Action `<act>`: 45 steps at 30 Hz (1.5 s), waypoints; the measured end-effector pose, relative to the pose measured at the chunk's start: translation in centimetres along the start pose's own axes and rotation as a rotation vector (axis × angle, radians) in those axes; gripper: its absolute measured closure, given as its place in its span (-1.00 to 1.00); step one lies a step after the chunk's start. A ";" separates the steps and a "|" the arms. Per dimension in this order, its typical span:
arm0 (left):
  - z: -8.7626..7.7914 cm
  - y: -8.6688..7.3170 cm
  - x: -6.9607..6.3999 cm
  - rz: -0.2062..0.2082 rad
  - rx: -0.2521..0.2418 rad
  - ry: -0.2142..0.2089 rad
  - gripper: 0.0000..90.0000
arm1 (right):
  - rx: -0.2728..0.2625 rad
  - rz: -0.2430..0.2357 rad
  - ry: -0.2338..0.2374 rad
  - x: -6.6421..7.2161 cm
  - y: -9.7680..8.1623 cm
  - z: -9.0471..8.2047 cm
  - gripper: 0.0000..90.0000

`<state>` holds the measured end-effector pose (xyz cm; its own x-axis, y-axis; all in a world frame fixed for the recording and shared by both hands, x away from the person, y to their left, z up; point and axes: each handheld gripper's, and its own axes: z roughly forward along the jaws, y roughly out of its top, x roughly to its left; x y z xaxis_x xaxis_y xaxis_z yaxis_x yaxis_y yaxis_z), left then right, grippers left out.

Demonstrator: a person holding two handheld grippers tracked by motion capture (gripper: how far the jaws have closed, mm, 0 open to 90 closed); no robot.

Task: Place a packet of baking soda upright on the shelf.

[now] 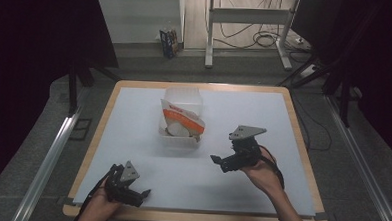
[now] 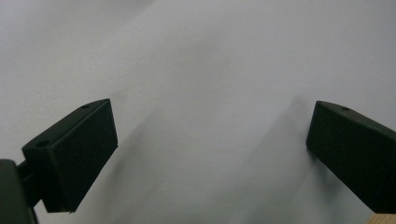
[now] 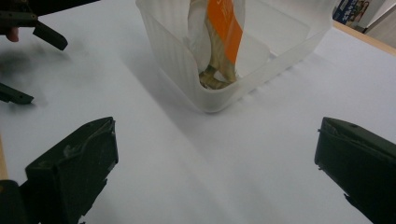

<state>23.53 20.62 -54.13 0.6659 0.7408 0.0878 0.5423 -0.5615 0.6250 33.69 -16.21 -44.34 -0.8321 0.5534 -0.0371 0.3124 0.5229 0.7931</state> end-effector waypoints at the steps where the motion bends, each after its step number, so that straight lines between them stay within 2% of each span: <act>1: 0.0 0.0 0.0 0.000 0.000 0.000 -0.96 | 0.002 -0.002 -0.001 0.0 -0.1 -0.1 -1.00; 22: 0.0 0.0 0.0 -0.001 -0.002 0.002 -0.96 | 0.009 -0.020 -0.028 0.0 -2.0 -2.0 -1.00; 45: 0.0 0.0 0.0 -0.002 0.001 0.002 -0.96 | 0.007 -0.003 -0.082 -0.5 -4.1 -4.6 -1.00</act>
<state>23.52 20.59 -54.13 0.6640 0.7426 0.0877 0.5440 -0.5602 0.6247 30.72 -21.59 -44.79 -0.7925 0.6032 -0.0896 0.3136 0.5291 0.7885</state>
